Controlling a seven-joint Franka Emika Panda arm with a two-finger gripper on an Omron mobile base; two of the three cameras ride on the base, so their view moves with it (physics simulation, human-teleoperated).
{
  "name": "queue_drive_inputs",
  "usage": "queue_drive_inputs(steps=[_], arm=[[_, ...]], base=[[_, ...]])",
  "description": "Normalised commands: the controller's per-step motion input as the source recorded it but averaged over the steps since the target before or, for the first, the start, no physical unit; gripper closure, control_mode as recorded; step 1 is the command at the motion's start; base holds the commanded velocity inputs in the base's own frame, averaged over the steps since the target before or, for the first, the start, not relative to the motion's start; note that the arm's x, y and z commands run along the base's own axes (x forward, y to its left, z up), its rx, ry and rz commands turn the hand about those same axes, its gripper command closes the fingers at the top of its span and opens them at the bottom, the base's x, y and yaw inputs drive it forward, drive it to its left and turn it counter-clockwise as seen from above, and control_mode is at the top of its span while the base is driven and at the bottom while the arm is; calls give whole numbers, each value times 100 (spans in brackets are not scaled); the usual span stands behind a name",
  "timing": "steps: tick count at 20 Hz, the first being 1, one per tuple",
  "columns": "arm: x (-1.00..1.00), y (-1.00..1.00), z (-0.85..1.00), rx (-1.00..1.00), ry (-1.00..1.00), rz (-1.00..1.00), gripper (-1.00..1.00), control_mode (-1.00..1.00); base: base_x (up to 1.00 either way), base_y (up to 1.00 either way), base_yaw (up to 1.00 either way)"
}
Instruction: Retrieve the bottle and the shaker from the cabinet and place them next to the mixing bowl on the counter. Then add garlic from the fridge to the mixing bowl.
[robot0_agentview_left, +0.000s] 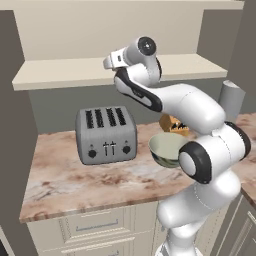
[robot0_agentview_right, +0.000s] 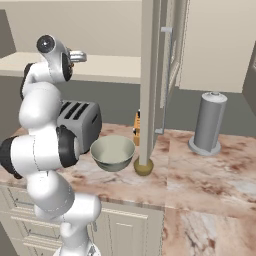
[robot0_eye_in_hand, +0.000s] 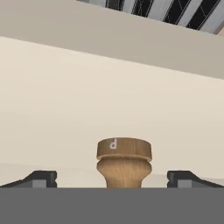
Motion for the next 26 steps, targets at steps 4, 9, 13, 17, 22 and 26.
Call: queue_drive_inputs(steps=[4, 9, 13, 17, 22, 26], arm=[[4, 9, 0, 0, 2, 2, -100, -100], [0, 8, 0, 0, 0, 3, -100, -100], [11, 0, -2, 0, 0, 4, -100, -100], [22, 0, -9, 0, 0, 6, -100, -100], [18, 0, -5, 0, 0, 6, -100, -100], [0, 0, -3, 0, 1, 7, 100, -100]], base=[[0, 0, 0], [0, 0, 0], [0, 0, 0], [0, 0, 0], [0, 0, 0], [0, 0, 0]])
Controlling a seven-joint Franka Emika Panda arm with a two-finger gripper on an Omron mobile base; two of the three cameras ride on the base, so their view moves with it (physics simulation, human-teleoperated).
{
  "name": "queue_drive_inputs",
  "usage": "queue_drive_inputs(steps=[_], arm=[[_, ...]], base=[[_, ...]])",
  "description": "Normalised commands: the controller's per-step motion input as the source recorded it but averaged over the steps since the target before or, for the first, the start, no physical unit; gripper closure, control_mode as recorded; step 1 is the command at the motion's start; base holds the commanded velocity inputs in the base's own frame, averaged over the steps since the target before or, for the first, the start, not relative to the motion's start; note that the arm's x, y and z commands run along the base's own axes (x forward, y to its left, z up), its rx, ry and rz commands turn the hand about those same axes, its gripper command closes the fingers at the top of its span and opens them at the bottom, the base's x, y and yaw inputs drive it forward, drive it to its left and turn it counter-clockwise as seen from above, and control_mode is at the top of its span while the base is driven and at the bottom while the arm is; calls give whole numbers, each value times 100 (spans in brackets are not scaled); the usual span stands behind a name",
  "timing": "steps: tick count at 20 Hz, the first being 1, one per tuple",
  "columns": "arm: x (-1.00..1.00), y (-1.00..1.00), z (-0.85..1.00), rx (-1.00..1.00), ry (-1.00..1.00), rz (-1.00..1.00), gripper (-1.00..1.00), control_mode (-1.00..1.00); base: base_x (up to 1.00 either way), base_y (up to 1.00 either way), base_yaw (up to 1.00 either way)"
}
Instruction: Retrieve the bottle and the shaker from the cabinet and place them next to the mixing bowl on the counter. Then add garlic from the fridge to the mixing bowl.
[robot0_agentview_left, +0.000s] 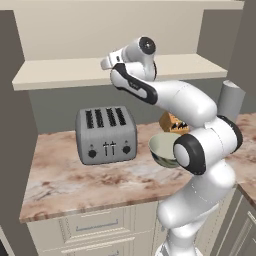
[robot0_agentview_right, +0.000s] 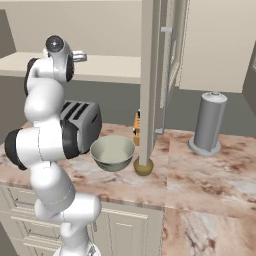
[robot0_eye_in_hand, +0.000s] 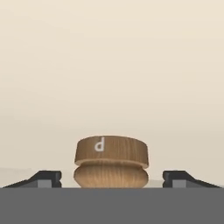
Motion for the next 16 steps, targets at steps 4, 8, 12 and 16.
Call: queue_drive_inputs(steps=[4, 8, 12, 16], arm=[[0, 0, -4, 0, 0, 6, 100, -100], [0, 0, -2, 0, 0, 5, 100, -100], [0, 0, 0, 0, 0, 3, 100, -100], [-3, 0, 12, 0, -5, 0, 100, -100]], base=[[0, 0, 0], [0, 0, 0], [0, 0, 0], [0, 0, 0]])
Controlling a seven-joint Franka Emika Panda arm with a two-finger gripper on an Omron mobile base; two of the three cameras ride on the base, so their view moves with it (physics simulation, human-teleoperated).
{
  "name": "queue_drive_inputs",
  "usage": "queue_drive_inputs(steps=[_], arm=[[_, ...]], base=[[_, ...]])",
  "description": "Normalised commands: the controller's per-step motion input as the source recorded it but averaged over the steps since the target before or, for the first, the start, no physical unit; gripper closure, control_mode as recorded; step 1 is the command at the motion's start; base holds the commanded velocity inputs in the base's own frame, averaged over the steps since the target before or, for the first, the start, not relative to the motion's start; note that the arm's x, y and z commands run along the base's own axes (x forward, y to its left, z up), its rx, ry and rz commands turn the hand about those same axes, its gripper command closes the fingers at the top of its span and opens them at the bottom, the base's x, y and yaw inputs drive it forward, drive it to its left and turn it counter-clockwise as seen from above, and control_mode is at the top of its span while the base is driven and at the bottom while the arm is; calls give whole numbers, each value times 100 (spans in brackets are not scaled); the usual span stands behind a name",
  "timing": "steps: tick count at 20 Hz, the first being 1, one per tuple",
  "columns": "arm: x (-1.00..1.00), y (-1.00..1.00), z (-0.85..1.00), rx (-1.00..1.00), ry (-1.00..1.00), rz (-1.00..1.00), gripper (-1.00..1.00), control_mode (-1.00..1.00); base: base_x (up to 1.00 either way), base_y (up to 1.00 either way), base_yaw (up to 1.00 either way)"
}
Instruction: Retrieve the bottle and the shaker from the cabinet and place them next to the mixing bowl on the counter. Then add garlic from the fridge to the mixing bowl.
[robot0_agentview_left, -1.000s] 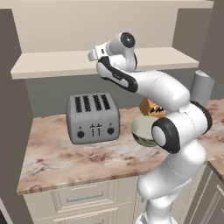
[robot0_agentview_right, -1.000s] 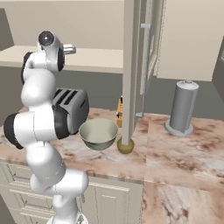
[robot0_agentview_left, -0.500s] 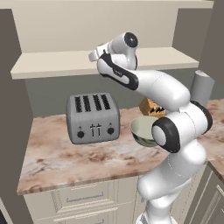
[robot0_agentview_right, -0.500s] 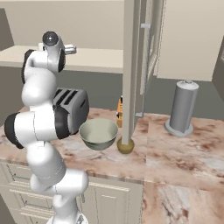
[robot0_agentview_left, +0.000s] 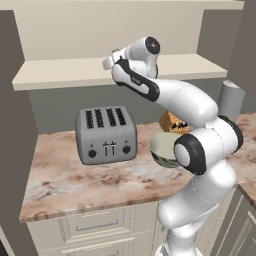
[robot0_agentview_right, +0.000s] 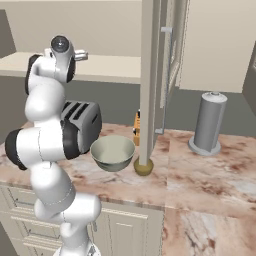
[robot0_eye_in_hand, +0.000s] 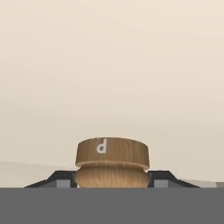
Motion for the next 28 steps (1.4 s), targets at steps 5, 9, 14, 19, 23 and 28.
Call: queue_drive_inputs(steps=[5, 9, 14, 19, 23, 28], arm=[[-8, 0, 19, 0, -4, -1, 100, -100], [-45, -8, 12, 0, 0, -7, 100, -100], [-100, -18, 2, 3, -1, -15, 100, -100], [-100, -17, 1, 6, 0, -31, 100, -100], [-100, -11, -13, 5, 8, -41, 100, -100], [-100, 0, -18, 0, 13, -46, 100, -100]], base=[[0, 0, 0], [0, 0, 0], [0, 0, 0], [0, 0, 0], [0, 0, 0], [0, 0, 0]])
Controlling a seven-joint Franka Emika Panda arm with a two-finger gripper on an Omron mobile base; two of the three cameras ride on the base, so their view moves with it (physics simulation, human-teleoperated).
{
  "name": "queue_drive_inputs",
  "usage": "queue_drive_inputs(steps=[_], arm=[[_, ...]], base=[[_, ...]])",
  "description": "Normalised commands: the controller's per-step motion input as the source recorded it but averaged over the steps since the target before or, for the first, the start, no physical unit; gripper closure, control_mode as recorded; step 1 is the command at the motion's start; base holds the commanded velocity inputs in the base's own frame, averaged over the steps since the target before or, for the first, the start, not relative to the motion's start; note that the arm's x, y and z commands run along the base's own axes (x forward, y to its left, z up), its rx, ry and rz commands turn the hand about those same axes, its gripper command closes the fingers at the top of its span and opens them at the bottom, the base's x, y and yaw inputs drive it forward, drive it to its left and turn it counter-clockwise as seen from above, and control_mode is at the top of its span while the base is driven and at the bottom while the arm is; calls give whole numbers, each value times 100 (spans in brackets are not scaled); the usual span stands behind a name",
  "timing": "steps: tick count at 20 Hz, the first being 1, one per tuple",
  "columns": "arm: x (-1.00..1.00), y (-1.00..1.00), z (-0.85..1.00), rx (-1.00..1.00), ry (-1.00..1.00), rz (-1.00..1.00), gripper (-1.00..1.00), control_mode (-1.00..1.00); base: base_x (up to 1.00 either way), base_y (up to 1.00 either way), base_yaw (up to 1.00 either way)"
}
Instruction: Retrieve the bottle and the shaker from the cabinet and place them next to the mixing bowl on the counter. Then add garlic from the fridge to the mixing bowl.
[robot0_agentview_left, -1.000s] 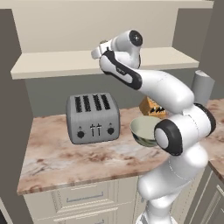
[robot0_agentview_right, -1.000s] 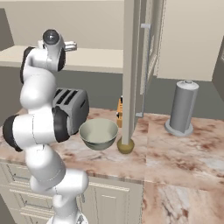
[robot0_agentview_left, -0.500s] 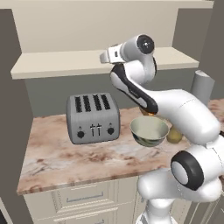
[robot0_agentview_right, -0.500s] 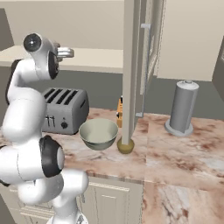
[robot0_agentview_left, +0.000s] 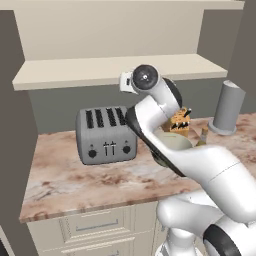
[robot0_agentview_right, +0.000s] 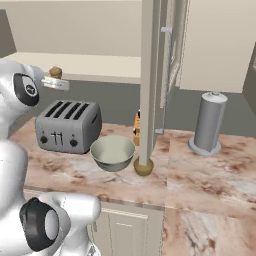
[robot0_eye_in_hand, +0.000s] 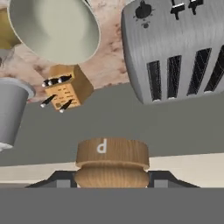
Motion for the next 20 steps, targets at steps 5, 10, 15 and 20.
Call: queue_drive_inputs(steps=[5, 10, 15, 20], arm=[[-100, 0, -39, 0, 9, -48, 100, -100], [-58, 1, -87, -3, 1, -36, 100, -100], [-12, 7, -93, -1, 1, -10, 100, -100], [0, 0, -91, 0, -2, 0, 100, -100]], base=[[0, 0, 0], [0, 0, 0], [0, 0, 0], [0, 0, 0]])
